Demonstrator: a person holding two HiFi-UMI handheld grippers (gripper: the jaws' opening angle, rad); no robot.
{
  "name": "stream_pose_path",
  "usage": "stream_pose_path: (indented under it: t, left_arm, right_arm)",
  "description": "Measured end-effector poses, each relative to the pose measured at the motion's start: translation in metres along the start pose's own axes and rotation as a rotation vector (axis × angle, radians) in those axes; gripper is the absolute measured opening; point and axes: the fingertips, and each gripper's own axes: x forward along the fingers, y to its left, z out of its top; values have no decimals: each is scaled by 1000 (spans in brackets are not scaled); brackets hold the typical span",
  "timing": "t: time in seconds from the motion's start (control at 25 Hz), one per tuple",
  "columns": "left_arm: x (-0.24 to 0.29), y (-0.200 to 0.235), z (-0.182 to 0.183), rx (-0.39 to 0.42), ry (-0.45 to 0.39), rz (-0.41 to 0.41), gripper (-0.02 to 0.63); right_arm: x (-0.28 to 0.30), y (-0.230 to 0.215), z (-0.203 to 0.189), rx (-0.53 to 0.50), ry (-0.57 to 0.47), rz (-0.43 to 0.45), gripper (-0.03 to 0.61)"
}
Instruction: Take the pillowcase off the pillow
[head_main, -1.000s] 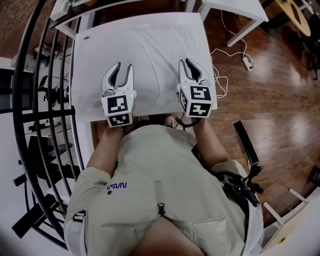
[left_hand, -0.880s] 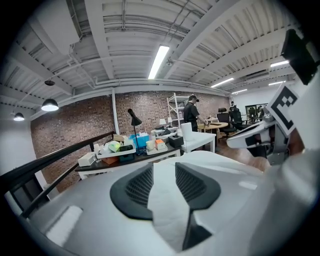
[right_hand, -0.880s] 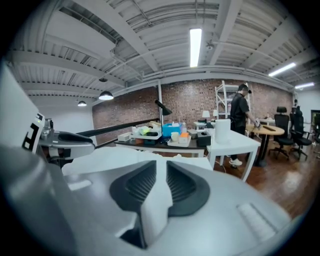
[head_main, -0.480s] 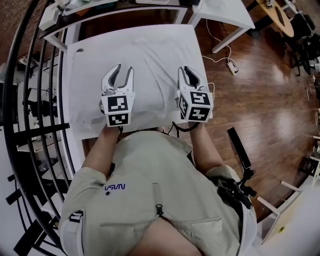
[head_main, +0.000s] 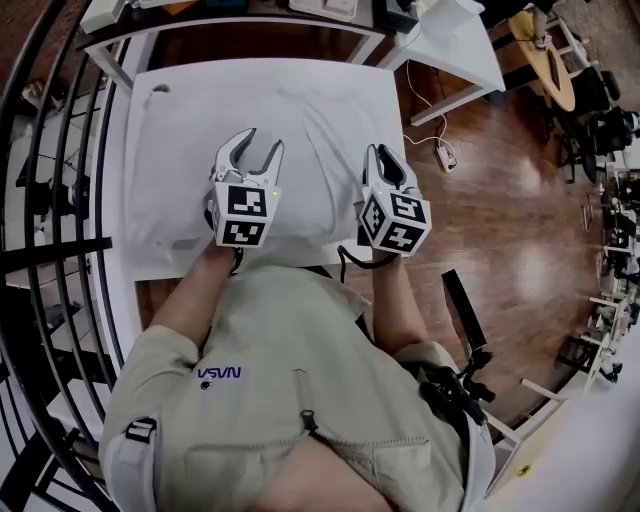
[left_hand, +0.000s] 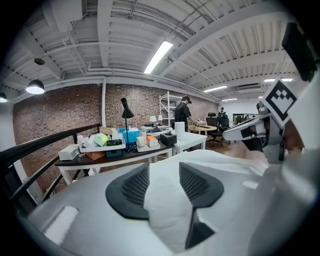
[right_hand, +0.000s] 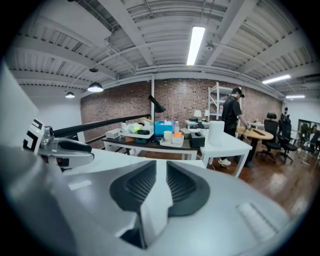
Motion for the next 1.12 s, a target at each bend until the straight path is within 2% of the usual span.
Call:
stream_pose_path:
  t: [0.32, 0.52, 0.84, 1.0, 1.12]
  left_arm:
    - [19, 22, 13, 13, 35, 63, 224]
    - [40, 33, 18, 10, 75, 72, 235]
    - [81, 37, 3, 51, 253, -20, 282]
    - [86, 31, -10, 26, 335, -83, 275]
    - [89, 28, -22, 28, 376, -108, 244]
  right_arm:
    - [49, -6, 14, -28, 25, 86, 63]
    - [83, 5, 13, -74, 73, 172, 94]
    - [137, 27, -5, -129, 239, 314, 130]
    - [151, 35, -19, -127, 358, 351, 167]
    - [156, 39, -33, -136, 430, 354, 167]
